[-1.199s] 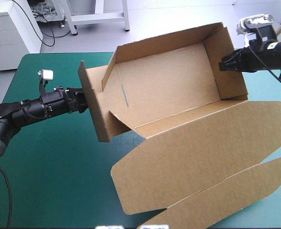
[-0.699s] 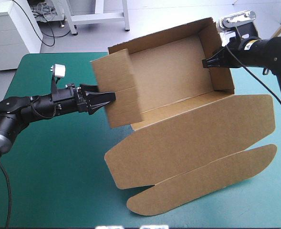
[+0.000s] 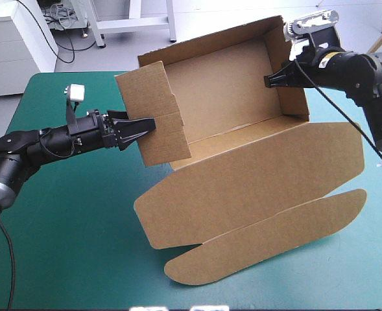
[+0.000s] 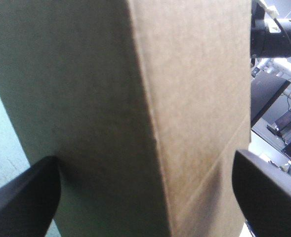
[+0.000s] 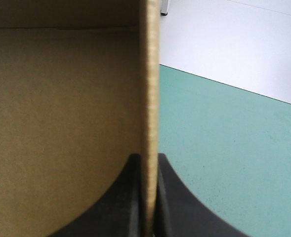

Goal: Fold the box

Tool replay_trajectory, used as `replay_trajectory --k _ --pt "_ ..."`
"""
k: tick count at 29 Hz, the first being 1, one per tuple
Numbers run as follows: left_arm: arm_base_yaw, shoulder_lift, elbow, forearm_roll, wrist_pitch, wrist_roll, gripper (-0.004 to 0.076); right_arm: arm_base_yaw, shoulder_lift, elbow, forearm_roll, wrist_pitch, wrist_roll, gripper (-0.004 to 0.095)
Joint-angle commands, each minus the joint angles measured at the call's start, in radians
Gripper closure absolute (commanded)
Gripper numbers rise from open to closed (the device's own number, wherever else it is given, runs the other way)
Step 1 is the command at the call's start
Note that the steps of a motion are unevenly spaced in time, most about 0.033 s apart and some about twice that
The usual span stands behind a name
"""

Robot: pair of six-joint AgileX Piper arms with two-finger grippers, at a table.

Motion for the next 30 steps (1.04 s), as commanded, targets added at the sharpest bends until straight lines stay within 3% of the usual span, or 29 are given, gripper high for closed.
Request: replay_trajectory --k 1,8,11,16,21,25,30 --pt "-0.006 -0.027 -0.052 -0.044 0.053 -0.027 0.0060 0.034 -0.036 -0.027 -0.058 -0.100 0.062 0.0923" --pt "-0.096 -0.027 -0.189 0.171 -0.137 -0.151 0.0060 0.091 -0.036 -0.027 -0.158 -0.135 0.142 0.0923" --pt "-0.173 -0.027 -0.253 0.352 -0.351 -0.281 0.0060 0.097 -0.036 -0.027 -0.171 -0.147 0.167 0.0923" --pt "-0.277 -0.027 -0.279 0.551 -0.568 -0.464 0.0065 0.097 -0.036 -0.027 -0.197 -0.168 0.201 0.0923" --pt "-0.368 -0.027 -0.279 0.667 -0.759 -0.598 0.0123 0.097 -0.036 -0.027 -0.237 -0.181 0.243 0.0923" --pt "-0.426 -0.025 -0.279 0.692 -0.853 -0.629 0.0149 0.097 -0.036 -0.027 -0.250 -0.195 0.261 0.0923" --pt "-0.436 -0.022 -0.279 0.692 -0.877 -0.629 0.0243 0.097 -0.036 -0.027 -0.250 -0.198 0.261 0.0923"
